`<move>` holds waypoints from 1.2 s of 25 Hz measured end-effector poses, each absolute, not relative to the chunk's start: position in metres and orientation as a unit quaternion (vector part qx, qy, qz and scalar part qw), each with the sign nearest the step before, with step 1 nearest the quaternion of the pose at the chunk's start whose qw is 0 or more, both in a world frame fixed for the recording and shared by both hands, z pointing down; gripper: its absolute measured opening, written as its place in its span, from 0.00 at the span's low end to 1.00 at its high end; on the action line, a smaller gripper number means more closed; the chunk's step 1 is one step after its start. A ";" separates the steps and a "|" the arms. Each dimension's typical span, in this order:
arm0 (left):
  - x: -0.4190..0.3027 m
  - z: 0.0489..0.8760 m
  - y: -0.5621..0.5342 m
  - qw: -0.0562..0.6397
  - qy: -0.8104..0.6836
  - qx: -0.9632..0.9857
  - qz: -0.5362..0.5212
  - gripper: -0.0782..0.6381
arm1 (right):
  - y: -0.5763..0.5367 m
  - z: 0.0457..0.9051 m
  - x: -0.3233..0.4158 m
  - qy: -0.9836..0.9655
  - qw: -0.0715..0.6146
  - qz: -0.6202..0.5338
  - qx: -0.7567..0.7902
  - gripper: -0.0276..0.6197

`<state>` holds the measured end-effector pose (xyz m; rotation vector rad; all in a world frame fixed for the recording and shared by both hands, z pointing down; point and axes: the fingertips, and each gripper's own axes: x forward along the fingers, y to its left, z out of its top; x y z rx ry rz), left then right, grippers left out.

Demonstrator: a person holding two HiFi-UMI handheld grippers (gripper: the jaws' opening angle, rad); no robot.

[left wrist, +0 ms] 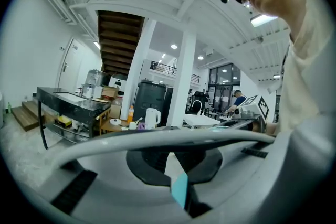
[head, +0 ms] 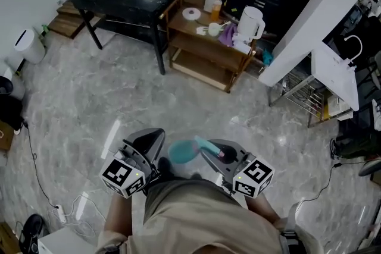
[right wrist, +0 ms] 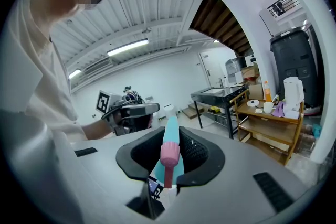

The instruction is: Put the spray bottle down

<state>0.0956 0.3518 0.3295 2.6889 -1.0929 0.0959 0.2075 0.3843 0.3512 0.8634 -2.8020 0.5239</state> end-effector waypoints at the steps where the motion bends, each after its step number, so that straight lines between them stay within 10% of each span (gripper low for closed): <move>1: 0.092 0.330 0.347 0.119 -0.372 0.920 0.031 0.12 | 0.379 0.351 0.203 -0.937 0.083 0.175 0.290 0.18; 30: -0.042 0.339 0.293 0.106 -0.369 0.923 0.027 0.12 | 0.317 0.354 0.069 -0.936 0.108 0.156 0.296 0.19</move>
